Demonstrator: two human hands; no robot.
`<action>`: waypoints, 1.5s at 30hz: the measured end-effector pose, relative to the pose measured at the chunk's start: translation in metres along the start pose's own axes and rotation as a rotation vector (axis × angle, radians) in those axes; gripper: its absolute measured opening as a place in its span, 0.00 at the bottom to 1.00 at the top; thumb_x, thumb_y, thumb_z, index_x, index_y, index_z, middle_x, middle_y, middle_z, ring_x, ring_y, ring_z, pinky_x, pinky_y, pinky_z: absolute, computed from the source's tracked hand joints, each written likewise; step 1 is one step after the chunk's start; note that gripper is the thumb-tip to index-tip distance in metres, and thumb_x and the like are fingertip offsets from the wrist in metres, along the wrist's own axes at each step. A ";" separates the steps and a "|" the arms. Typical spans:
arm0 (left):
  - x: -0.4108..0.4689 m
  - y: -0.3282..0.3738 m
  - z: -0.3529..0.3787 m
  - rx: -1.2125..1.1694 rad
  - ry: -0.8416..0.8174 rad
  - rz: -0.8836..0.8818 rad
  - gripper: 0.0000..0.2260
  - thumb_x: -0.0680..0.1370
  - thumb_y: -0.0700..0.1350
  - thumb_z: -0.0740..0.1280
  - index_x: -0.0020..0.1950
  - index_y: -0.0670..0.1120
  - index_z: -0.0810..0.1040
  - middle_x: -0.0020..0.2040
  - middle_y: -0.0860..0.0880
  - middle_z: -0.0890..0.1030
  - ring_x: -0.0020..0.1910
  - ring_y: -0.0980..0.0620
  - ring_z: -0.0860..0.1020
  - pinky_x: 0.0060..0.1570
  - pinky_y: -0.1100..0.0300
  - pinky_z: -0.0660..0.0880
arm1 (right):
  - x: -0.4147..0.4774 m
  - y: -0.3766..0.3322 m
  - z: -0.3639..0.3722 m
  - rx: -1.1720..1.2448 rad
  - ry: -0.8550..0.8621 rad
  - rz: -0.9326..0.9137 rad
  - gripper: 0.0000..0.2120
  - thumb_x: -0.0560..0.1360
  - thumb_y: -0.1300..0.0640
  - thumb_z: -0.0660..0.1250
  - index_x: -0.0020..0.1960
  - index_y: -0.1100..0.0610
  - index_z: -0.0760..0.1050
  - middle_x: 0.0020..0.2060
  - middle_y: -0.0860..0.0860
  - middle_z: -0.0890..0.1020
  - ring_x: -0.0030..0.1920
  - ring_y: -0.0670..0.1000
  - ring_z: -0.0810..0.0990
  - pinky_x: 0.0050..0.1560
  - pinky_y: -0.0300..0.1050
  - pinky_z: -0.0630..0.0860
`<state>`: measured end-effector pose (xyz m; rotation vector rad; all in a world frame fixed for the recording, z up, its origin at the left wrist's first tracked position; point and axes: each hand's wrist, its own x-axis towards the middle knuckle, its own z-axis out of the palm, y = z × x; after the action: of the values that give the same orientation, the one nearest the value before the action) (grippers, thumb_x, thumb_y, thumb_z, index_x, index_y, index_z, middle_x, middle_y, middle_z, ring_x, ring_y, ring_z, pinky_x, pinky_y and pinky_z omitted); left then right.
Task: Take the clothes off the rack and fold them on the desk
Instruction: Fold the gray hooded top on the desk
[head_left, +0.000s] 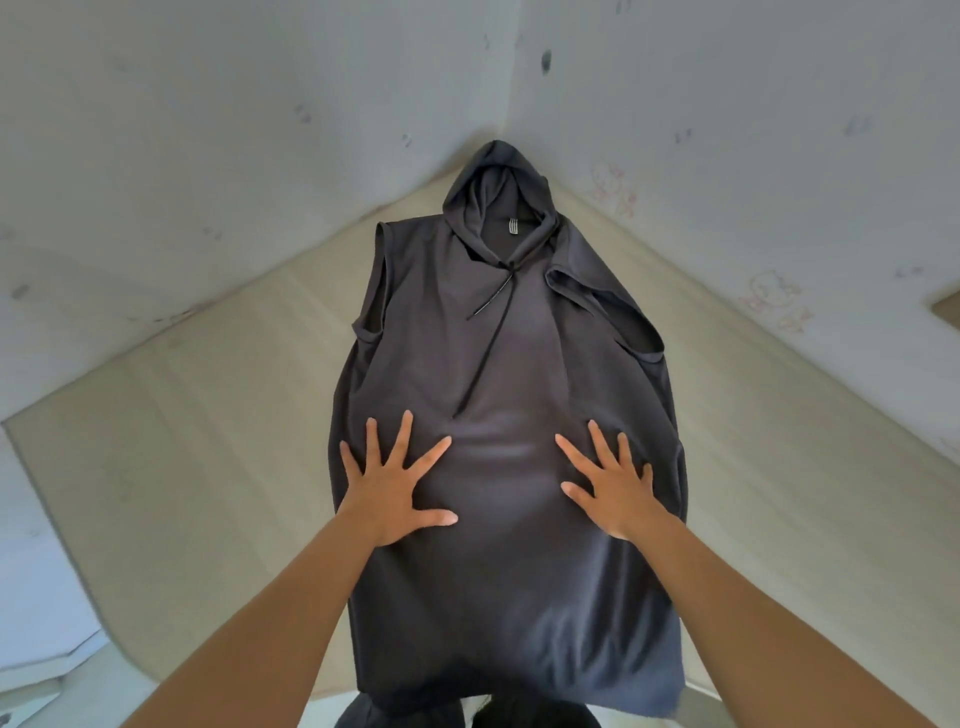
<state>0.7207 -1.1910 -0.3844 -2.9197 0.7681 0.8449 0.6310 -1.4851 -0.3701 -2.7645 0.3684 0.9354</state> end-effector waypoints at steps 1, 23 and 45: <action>0.008 -0.003 -0.002 -0.015 0.016 -0.005 0.44 0.63 0.80 0.49 0.69 0.70 0.28 0.74 0.50 0.25 0.72 0.33 0.29 0.67 0.30 0.36 | 0.006 0.003 -0.004 0.008 0.006 0.011 0.29 0.80 0.37 0.50 0.73 0.31 0.34 0.76 0.45 0.31 0.76 0.60 0.33 0.72 0.70 0.46; 0.207 0.024 -0.105 -0.117 0.168 -0.089 0.33 0.73 0.74 0.44 0.74 0.67 0.34 0.76 0.55 0.30 0.74 0.39 0.30 0.68 0.32 0.36 | 0.243 0.014 -0.177 -0.022 0.309 -0.403 0.23 0.84 0.54 0.52 0.78 0.49 0.55 0.78 0.52 0.55 0.76 0.56 0.54 0.71 0.54 0.63; 0.315 -0.029 -0.165 -0.004 0.462 -0.304 0.38 0.74 0.70 0.42 0.78 0.50 0.56 0.78 0.42 0.56 0.76 0.36 0.54 0.73 0.44 0.39 | 0.327 0.019 -0.243 -0.179 0.435 -0.161 0.31 0.76 0.31 0.47 0.76 0.41 0.54 0.77 0.48 0.56 0.75 0.55 0.56 0.67 0.61 0.63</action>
<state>1.0485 -1.3314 -0.4057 -3.1515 0.3053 0.1479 1.0143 -1.6227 -0.3843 -3.0960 0.1235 0.3379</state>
